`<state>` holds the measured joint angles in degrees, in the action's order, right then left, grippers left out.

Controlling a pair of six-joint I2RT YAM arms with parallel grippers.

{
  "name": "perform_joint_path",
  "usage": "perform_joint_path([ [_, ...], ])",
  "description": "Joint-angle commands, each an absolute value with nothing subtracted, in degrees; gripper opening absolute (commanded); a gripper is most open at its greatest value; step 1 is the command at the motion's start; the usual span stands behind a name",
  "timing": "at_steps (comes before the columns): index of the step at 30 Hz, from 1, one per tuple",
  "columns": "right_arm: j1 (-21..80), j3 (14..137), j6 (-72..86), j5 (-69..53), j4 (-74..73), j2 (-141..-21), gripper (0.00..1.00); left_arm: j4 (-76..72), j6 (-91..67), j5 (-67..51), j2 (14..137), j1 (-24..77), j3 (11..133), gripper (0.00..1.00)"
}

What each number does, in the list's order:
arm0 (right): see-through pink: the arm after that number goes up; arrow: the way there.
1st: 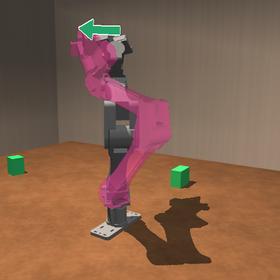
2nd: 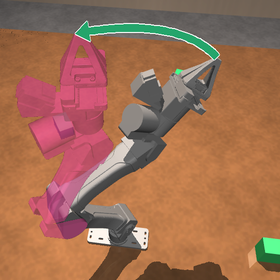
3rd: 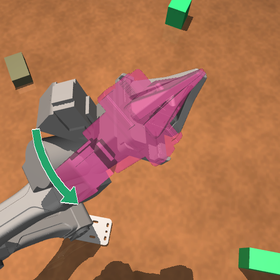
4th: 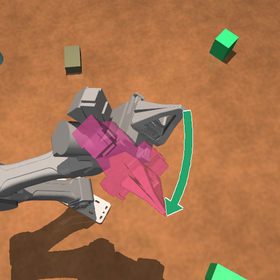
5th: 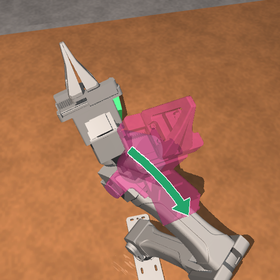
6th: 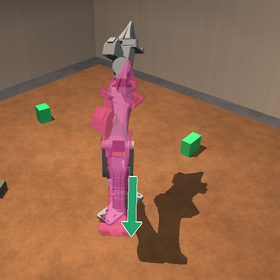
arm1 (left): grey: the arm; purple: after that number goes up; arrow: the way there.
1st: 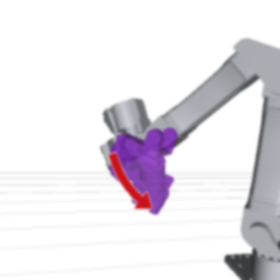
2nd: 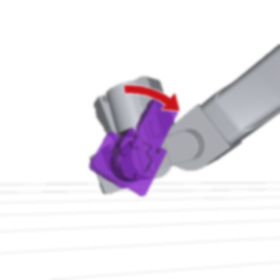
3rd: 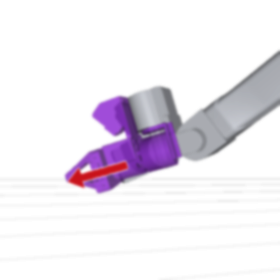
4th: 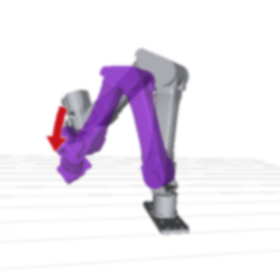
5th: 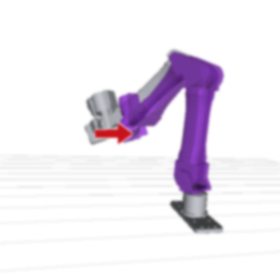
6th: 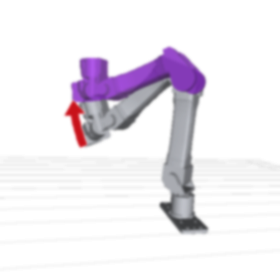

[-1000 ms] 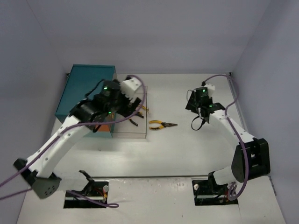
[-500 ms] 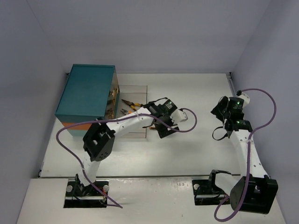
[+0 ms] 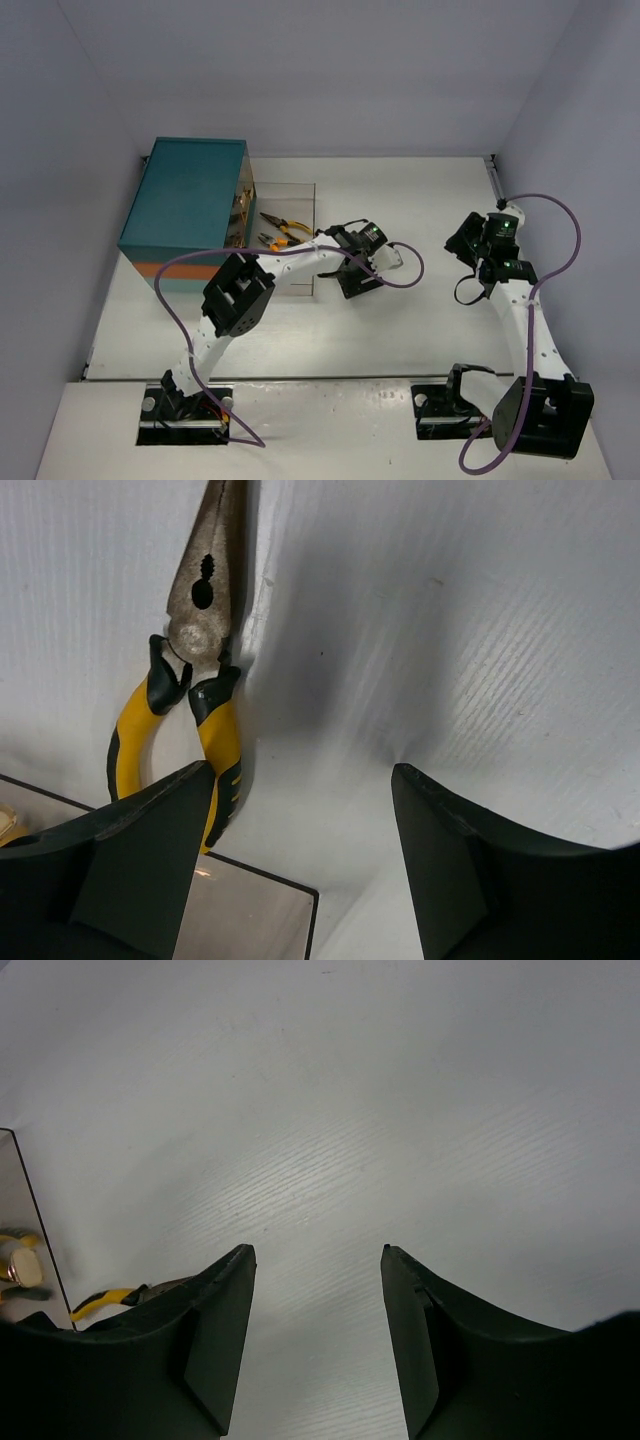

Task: Sort the tools into containers

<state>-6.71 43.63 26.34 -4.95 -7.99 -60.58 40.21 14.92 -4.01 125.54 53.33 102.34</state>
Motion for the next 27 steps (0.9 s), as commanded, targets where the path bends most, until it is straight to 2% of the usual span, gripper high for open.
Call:
perform_joint_path([
  [1, -6.9, 43.9, 25.4, -7.2, -6.2, -59.9, 0.50, 39.9, 16.0, -2.2, 123.2, 51.7, 104.0, 0.67],
  [9, -6.9, 45.0, 25.6, -9.5, -6.3, -60.9, 0.50, 40.0, 16.5, -2.6, 124.7, 50.5, 104.0, 0.64],
  [15, -6.9, 46.6, 26.4, -10.2, -6.8, -61.1, 0.50, 40.1, 16.6, -5.5, 126.8, 50.4, 104.3, 0.35],
  [27, -6.9, 49.5, 27.1, -7.9, -8.1, -61.3, 0.50, 40.0, 13.9, -13.1, 128.5, 50.4, 105.2, 0.00],
])
